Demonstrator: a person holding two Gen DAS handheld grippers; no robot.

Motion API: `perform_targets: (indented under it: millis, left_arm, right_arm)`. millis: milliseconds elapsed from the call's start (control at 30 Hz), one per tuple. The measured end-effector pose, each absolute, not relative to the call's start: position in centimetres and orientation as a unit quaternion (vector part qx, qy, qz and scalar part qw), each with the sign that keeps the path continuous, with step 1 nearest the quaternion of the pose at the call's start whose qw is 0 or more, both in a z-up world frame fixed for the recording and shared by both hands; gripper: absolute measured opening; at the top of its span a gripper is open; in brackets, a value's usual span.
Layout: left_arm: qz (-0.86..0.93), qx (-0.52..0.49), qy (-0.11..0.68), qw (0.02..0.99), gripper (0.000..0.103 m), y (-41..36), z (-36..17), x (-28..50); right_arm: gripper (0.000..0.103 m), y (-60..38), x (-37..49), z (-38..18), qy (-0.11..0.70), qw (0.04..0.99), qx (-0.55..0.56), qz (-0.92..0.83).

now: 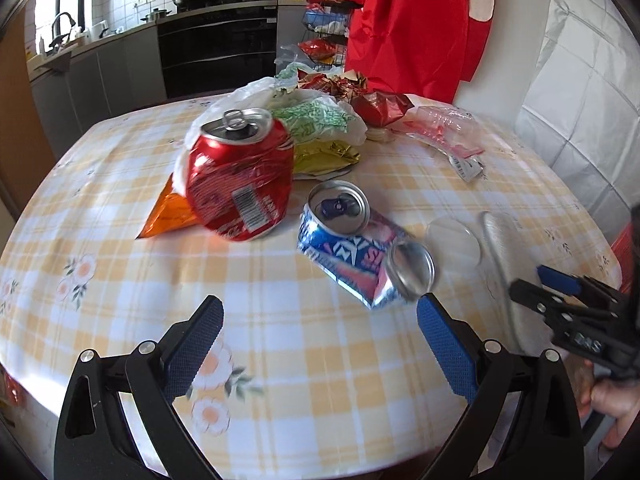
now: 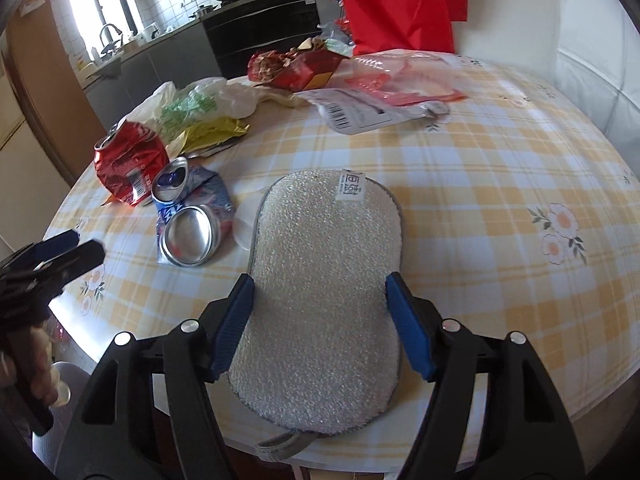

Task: Collect trash
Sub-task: 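Grasp the white pad with the right tool while the left tool reaches the red can, then lift the red Coke can with the left tool and drop it into the bin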

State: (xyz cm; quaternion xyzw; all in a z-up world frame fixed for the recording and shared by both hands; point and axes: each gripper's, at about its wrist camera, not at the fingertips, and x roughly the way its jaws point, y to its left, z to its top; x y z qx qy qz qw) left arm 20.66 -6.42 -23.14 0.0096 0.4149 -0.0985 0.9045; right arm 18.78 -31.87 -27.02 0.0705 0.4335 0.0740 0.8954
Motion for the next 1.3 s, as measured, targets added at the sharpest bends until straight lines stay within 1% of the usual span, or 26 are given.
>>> perform_targets:
  millis: [233,333,433,600,833,867,933,1000,1067,1200,1300]
  left_arm:
    - [-0.090,0.003,0.427,0.900,0.077,-6.6,-23.9,24.1]
    - [-0.079,0.001,0.398,0.914,0.077,-5.5,-22.7,23.7]
    - [-0.049,0.030,0.367,0.928,0.077,-3.6,-22.0,23.7]
    - [-0.040,0.034,0.380,0.924,0.077,-0.7,-22.8,25.9]
    - [-0.076,0.025,0.384,0.920,0.077,0.6,-23.7,29.4]
    - [-0.078,0.024,0.382,0.921,0.076,0.5,-23.8,29.6]
    - [-0.082,0.019,0.377,0.922,0.063,0.6,-23.7,29.7]
    - [-0.082,0.023,0.375,0.923,0.031,0.5,-23.6,29.6]
    - [-0.085,0.020,0.371,0.924,0.018,0.4,-23.4,29.1]
    - [-0.106,0.014,0.366,0.924,0.007,0.0,-23.1,27.8]
    - [-0.116,0.021,0.356,0.927,0.007,-0.4,-22.4,26.4]
  right_arm:
    - [0.068,-33.5,18.4,-26.8,0.424,0.898,0.094,0.075]
    - [0.068,-33.9,18.1,-26.7,0.420,0.898,0.105,0.078]
    - [0.068,-34.2,18.1,-26.7,0.418,0.897,0.114,0.083]
    - [0.068,-34.0,18.1,-26.5,0.415,0.898,0.116,0.088]
    - [0.068,-33.6,18.0,-26.3,0.419,0.897,0.112,0.088]
    - [0.068,-33.6,18.0,-26.3,0.420,0.896,0.111,0.088]
    - [0.068,-33.5,18.0,-26.2,0.422,0.896,0.109,0.088]
    - [0.068,-33.4,18.0,-26.1,0.422,0.896,0.107,0.088]
    - [0.068,-33.3,18.0,-26.0,0.421,0.896,0.106,0.088]
    - [0.068,-33.0,18.0,-25.5,0.418,0.898,0.103,0.091]
    - [0.068,-32.7,17.6,-25.0,0.415,0.899,0.103,0.093]
